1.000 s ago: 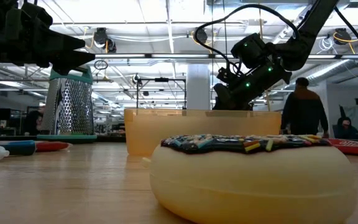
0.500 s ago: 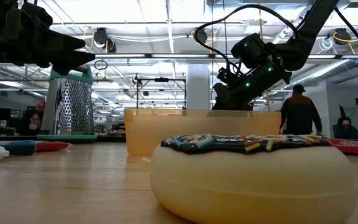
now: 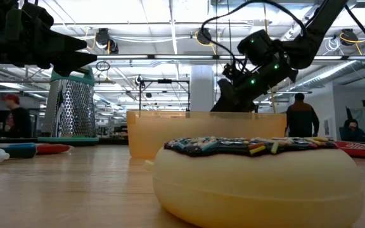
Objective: Pick & Place Food Item
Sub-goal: Put the right red popcorn bag into the orange bin
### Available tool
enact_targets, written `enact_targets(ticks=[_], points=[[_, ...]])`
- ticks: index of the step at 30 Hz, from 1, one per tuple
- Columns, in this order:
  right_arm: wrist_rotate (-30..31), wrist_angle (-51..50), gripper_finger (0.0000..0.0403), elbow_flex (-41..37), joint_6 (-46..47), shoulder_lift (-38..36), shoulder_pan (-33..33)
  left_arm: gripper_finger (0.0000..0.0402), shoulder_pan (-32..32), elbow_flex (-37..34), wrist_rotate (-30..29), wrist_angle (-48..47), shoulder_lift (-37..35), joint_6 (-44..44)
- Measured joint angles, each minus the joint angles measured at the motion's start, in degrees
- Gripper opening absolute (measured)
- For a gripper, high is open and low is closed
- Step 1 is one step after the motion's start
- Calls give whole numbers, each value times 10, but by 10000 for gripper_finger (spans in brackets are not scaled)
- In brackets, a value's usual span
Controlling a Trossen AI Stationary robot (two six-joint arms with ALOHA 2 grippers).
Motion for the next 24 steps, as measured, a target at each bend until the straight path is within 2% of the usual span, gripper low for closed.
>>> enact_targets(ticks=[12, 24], points=[[-2, -127, 140, 0, -2, -155, 84, 306, 0, 0, 0, 0, 0, 0], [-2, -227, 139, 0, 36, -286, 257, 306, 0, 0, 0, 0, 0, 0]])
